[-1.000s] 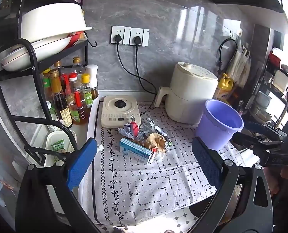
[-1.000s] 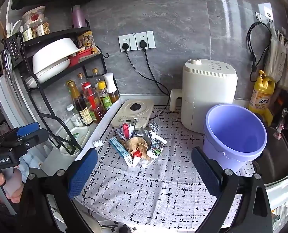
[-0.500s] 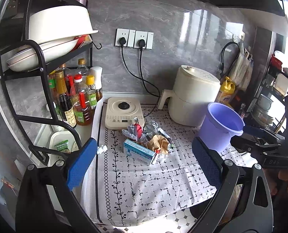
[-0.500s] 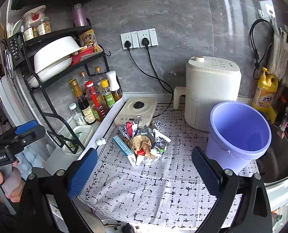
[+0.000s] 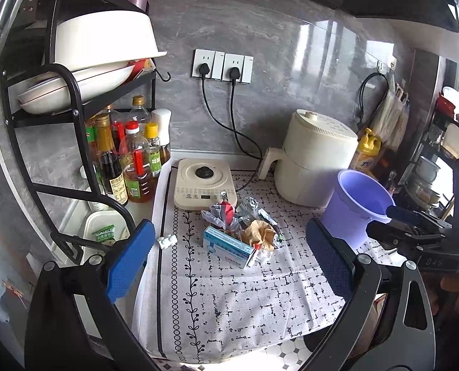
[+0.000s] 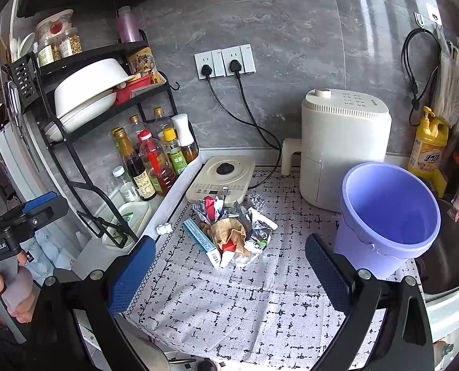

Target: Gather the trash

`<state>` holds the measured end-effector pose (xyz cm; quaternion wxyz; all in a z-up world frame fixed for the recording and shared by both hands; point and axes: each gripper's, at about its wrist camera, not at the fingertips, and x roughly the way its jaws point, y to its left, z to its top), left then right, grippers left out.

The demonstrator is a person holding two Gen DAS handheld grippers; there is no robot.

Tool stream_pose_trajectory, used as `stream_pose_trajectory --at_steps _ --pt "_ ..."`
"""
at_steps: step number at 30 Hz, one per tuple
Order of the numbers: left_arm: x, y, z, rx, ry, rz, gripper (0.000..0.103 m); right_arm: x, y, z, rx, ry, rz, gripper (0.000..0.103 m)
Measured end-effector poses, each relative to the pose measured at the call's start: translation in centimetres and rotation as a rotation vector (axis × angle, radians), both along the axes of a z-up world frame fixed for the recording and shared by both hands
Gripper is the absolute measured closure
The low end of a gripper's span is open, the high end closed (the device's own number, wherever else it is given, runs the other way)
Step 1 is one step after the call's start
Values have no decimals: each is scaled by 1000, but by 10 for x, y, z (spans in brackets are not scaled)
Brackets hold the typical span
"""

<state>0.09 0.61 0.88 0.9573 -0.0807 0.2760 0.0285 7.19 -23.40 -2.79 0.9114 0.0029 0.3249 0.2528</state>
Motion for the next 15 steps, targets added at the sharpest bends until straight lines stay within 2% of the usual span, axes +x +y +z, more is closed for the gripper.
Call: stream_pose_trajectory --at_steps 15 --pt "0 4 6 -6 -18 16 6 2 -1 2 -11 -17 0 8"
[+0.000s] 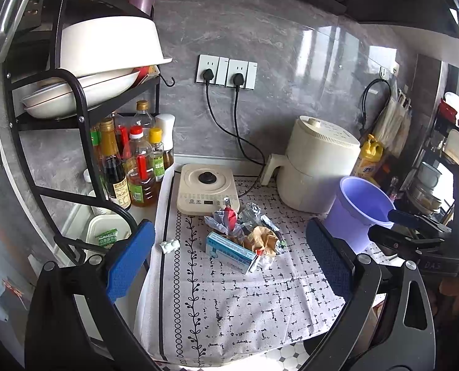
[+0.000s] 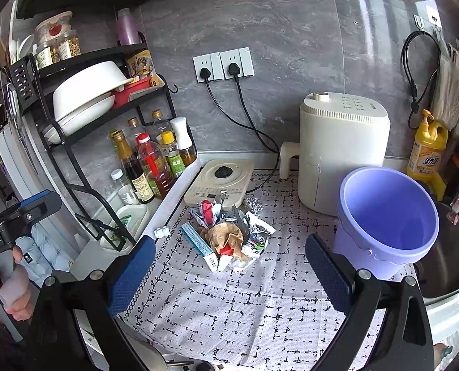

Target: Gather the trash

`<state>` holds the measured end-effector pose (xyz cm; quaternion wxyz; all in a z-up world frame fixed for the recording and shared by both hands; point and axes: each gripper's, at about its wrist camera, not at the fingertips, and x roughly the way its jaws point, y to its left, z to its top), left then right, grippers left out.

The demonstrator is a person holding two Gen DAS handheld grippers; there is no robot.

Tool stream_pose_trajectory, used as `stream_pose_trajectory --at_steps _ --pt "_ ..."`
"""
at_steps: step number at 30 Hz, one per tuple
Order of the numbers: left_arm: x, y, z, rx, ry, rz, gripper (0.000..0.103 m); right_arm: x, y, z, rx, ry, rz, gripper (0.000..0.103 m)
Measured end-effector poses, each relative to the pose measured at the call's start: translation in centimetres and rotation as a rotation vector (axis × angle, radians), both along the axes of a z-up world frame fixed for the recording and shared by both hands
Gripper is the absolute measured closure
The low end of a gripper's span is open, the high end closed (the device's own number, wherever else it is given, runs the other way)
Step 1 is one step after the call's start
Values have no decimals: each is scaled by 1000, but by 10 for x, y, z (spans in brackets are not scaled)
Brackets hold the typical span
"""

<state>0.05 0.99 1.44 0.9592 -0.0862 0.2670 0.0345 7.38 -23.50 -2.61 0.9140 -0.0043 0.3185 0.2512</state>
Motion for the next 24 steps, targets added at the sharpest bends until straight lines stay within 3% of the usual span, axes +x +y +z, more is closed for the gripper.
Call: stream_pose_trajectory --at_steps 24 --pt "1 15 -9 1 0 6 6 7 8 -11 13 20 5 8"
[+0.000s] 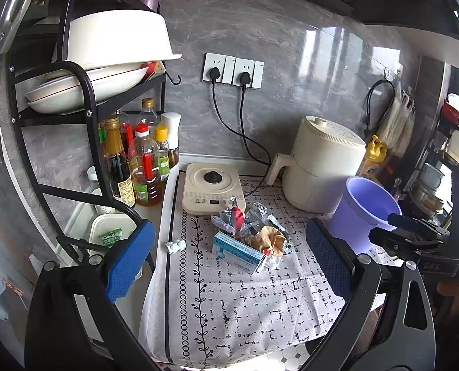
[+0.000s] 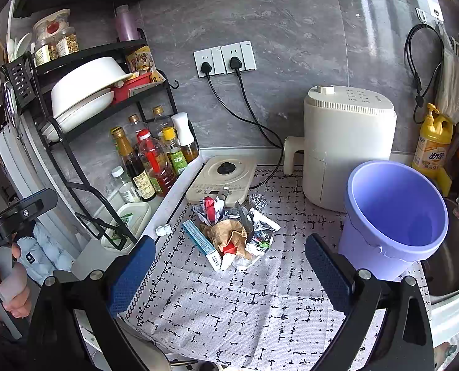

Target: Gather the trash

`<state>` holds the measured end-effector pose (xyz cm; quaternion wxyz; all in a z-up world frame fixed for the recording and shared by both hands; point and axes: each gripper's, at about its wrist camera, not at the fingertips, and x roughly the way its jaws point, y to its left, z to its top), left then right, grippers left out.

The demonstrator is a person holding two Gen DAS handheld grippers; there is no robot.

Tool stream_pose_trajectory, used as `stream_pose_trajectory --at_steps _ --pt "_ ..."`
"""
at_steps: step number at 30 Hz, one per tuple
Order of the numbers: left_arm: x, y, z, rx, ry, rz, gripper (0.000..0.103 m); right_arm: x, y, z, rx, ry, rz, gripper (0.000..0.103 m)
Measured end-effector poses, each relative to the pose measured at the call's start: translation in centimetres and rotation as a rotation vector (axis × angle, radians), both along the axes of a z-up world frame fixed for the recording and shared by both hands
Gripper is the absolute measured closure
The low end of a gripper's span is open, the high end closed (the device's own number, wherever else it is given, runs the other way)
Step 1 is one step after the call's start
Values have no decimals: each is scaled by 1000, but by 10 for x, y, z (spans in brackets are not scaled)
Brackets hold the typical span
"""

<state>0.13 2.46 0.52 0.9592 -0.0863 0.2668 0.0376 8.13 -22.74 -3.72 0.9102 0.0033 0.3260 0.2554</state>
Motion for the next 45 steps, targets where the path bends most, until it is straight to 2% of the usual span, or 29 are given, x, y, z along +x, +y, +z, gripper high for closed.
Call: stream_pose_trajectory --at_steps 6,10,15,18,23,26,28,30,35,43,45 --pt "11 9 -8 -11 12 -28 6 4 7 -3 30 23 8 8" --pt "24 15 -17 -15 37 -55 6 6 9 -3 30 11 -37 8" --pt "40 25 -37 -32 77 -139 6 15 15 -12 -6 24 -116 8" --pt "45 31 -47 -32 85 -206 6 17 17 -18 -23 32 -165 12" --pt "61 38 -71 -75 124 -289 6 16 21 -32 -54 57 -229 14" --pt "78 31 -89 -58 155 -319 6 14 21 -45 -86 84 -245 27" --pt "92 28 -102 -75 193 -306 6 18 19 -54 -97 112 -248 34" --pt "102 27 -113 -108 205 -300 6 22 13 -63 -93 132 -252 36" --pt "125 17 -134 -125 241 -258 6 39 4 -83 -105 148 -208 37" --pt "176 15 -162 -193 326 -67 16 82 2 -107 -115 162 -124 38" --pt "184 14 -170 -209 354 -31 21 96 8 -114 -118 165 -86 39"
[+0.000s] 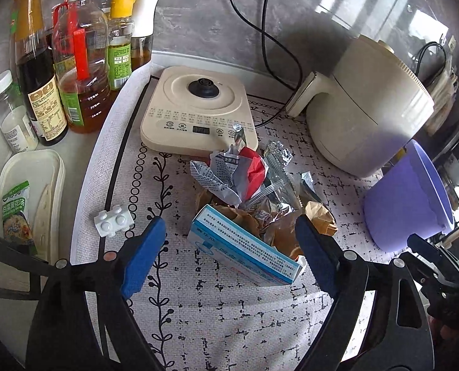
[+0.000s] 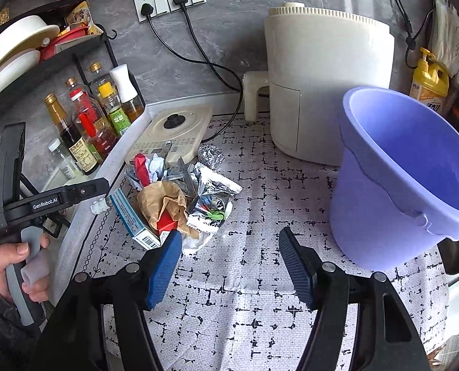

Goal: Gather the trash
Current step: 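Reach the left tool to the blue-white box while the right tool grasps a foil wrapper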

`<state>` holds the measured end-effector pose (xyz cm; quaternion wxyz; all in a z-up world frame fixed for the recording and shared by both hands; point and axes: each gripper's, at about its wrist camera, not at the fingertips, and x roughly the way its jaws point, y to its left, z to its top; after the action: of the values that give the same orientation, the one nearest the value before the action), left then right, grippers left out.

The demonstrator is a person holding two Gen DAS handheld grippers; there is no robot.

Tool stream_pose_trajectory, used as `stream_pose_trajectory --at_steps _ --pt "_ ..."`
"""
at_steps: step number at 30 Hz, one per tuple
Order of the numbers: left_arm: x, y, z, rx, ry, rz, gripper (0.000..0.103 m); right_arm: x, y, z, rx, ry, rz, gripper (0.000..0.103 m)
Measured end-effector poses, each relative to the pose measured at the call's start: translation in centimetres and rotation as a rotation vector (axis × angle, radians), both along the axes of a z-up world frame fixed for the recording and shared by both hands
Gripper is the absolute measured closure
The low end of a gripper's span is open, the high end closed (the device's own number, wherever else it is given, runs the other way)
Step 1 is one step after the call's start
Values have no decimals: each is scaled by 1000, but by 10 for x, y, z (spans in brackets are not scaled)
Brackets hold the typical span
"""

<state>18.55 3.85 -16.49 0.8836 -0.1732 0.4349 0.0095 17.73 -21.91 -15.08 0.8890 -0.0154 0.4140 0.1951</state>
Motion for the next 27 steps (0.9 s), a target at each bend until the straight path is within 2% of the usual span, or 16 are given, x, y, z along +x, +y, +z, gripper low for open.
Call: stream_pose_trajectory --at_steps 7,10,11,14,17,19,21,26,27 --pt "13 -5 -22 -45 59 118 23 42 13 -14 39 21 109 39" --pt "14 -5 -35 -83 96 161 36 57 19 -22 54 43 159 39" --pt "12 -5 -38 -102 108 173 44 62 20 -25 58 54 171 39" --pt "-1 -1 -44 -135 104 222 47 75 24 -32 73 88 199 39" --pt "-14 2 -46 -160 95 250 55 87 28 -39 86 114 221 39" --pt "-18 2 -42 -158 98 239 62 94 32 -43 101 136 231 39" --pt "-23 3 -38 -147 96 236 73 100 37 -49 100 157 239 39" --pt "-39 11 -39 -129 112 244 80 110 44 -63 101 210 209 41" --pt "-41 12 -40 -123 122 240 102 111 44 -66 101 228 200 46"
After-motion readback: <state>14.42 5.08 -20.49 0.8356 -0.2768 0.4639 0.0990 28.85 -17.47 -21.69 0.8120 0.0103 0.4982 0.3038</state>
